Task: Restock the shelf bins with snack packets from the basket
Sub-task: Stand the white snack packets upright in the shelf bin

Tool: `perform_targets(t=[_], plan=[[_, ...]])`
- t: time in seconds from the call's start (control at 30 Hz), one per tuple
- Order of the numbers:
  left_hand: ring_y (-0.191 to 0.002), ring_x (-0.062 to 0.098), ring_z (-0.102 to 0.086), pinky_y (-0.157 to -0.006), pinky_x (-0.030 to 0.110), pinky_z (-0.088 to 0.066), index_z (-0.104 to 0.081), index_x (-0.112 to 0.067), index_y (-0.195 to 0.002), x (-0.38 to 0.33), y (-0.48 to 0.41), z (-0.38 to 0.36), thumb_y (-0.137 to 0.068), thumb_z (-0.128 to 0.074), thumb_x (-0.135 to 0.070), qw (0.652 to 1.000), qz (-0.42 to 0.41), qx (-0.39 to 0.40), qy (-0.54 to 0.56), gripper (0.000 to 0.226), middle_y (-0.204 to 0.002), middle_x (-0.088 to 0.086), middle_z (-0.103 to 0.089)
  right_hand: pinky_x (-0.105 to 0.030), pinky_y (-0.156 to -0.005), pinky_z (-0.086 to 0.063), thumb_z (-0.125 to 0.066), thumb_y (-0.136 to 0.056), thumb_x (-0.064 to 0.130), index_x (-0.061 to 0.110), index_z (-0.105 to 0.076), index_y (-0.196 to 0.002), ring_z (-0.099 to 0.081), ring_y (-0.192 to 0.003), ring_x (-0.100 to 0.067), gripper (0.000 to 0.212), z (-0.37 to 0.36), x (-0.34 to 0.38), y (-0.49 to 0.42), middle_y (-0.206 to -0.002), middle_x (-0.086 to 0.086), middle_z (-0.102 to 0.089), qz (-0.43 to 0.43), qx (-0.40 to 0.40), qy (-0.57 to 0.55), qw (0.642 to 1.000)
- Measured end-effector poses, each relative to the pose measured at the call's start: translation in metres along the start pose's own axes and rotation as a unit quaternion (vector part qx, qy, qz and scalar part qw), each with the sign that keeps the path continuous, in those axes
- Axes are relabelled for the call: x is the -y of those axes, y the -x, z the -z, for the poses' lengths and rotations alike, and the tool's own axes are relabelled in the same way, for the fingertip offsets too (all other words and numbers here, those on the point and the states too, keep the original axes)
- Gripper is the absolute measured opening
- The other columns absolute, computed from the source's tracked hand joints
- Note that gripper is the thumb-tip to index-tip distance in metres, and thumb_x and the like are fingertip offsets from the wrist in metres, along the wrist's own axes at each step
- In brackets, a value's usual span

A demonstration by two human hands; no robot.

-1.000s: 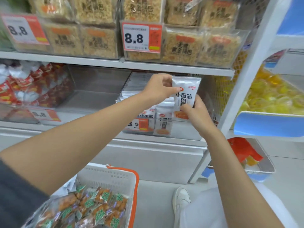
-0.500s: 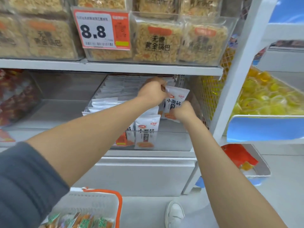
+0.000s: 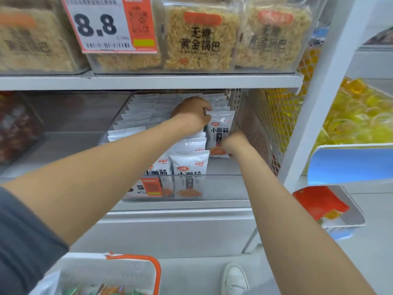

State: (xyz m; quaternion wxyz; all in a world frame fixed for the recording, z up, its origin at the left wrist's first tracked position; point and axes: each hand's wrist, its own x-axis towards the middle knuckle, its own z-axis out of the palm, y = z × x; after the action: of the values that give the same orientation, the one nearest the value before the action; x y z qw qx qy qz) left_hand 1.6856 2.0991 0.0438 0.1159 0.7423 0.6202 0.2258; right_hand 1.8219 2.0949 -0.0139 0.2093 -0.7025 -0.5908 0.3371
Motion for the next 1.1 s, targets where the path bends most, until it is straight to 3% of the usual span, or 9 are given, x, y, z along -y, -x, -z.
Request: perform_targets(t=[0.1, 0.17, 0.23, 0.37, 0.5, 0.63, 0.7, 0.87, 1.1], plan=[[-0.116, 0.022, -0.055, -0.100, 0.032, -0.045, -0.062, -0.025, -0.125, 0.000, 0.003, 0.001, -0.096, -0.052, -0.028, 1.000, -0.006, 0.010, -0.012, 0.031, -0.135, 0.002, -0.053, -0.027, -0.066, -0.042, -0.041, -0.100, 0.002, -0.001, -0.057, -0.099, -0.061, -0.100, -0.030, 0.016, -0.001, 0.000, 0.004, -0.109, -0.018, -0.062, 0.015, -0.003, 0.028, 0.999], [-0.087, 0.025, -0.054, -0.082, 0.042, -0.049, -0.065, -0.026, -0.085, 0.002, 0.004, -0.001, -0.094, -0.047, -0.026, 0.999, -0.017, 0.024, -0.017, 0.020, -0.099, 0.008, -0.059, -0.035, -0.079, -0.046, -0.042, -0.099, 0.002, -0.005, -0.059, -0.113, -0.058, -0.113, -0.034, 0.023, -0.002, -0.001, 0.005, -0.124, -0.023, -0.060, 0.013, 0.002, 0.037, 0.999], [-0.074, 0.027, -0.047, -0.065, 0.034, -0.043, -0.053, -0.017, -0.068, 0.003, 0.006, 0.000, -0.093, -0.044, -0.024, 0.999, -0.015, 0.031, -0.014, 0.027, -0.080, 0.011, -0.053, -0.031, -0.077, -0.048, -0.041, -0.100, 0.003, -0.003, -0.057, -0.119, -0.057, -0.111, -0.031, 0.025, -0.002, 0.002, 0.011, -0.132, -0.024, -0.056, 0.011, 0.020, 0.036, 0.999], [-0.092, 0.027, -0.060, -0.085, 0.037, -0.051, -0.068, -0.015, -0.094, 0.005, 0.018, 0.009, -0.097, -0.045, -0.025, 1.000, -0.018, 0.008, 0.009, 0.025, -0.102, 0.007, -0.065, -0.015, -0.053, -0.042, -0.040, -0.101, 0.004, -0.009, -0.051, -0.129, -0.056, -0.112, -0.030, 0.033, 0.004, 0.003, 0.020, -0.132, -0.021, -0.055, 0.002, 0.003, -0.005, 1.000], [-0.118, 0.024, -0.055, -0.099, 0.036, -0.045, -0.067, -0.017, -0.118, 0.006, 0.048, 0.017, -0.096, -0.052, -0.028, 0.997, -0.063, -0.047, -0.013, 0.029, -0.130, 0.006, -0.060, -0.032, -0.076, -0.043, -0.041, -0.096, 0.003, -0.008, -0.056, -0.122, -0.058, -0.106, -0.031, 0.032, 0.014, 0.008, 0.040, -0.113, -0.019, -0.060, 0.055, -0.064, -0.048, 0.995], [-0.103, 0.020, -0.055, -0.088, 0.038, -0.047, -0.070, -0.022, -0.101, 0.017, 0.097, 0.026, -0.093, -0.055, -0.028, 0.988, -0.098, -0.112, -0.037, 0.018, -0.108, 0.000, -0.065, -0.031, -0.103, -0.039, -0.039, -0.100, 0.012, 0.011, -0.037, -0.147, -0.042, -0.133, -0.029, 0.047, 0.009, 0.014, 0.072, -0.145, -0.013, -0.044, 0.187, -0.087, -0.017, 0.978], [-0.093, 0.015, -0.051, -0.078, 0.035, -0.045, -0.064, -0.024, -0.091, 0.026, 0.128, 0.034, -0.091, -0.056, -0.025, 0.986, -0.081, -0.144, -0.016, 0.008, -0.096, -0.005, -0.059, -0.037, -0.112, -0.032, -0.045, -0.098, 0.012, 0.012, -0.045, -0.142, -0.038, -0.136, -0.027, 0.044, 0.000, 0.017, 0.092, -0.144, -0.011, -0.047, 0.259, -0.140, -0.001, 0.956], [-0.080, 0.013, -0.050, -0.070, 0.034, -0.043, -0.057, -0.023, -0.085, 0.068, 0.203, 0.053, -0.086, -0.061, -0.024, 0.988, -0.038, -0.147, 0.001, 0.004, -0.081, -0.009, -0.054, -0.023, -0.091, -0.039, -0.062, -0.083, 0.007, 0.012, -0.069, -0.105, -0.058, -0.102, -0.022, 0.023, -0.044, 0.033, 0.145, -0.103, 0.000, -0.067, 0.375, -0.218, -0.022, 0.901], [-0.071, 0.013, -0.048, -0.067, 0.030, -0.042, -0.056, -0.026, -0.085, 0.159, 0.285, 0.050, -0.085, -0.060, -0.024, 0.995, 0.083, -0.052, -0.036, 0.004, -0.081, -0.010, -0.054, -0.034, -0.084, -0.049, -0.062, -0.082, 0.010, 0.015, -0.071, -0.099, -0.061, -0.093, -0.020, 0.020, -0.145, 0.040, 0.179, -0.097, 0.000, -0.068, 0.444, -0.017, 0.088, 0.892]])
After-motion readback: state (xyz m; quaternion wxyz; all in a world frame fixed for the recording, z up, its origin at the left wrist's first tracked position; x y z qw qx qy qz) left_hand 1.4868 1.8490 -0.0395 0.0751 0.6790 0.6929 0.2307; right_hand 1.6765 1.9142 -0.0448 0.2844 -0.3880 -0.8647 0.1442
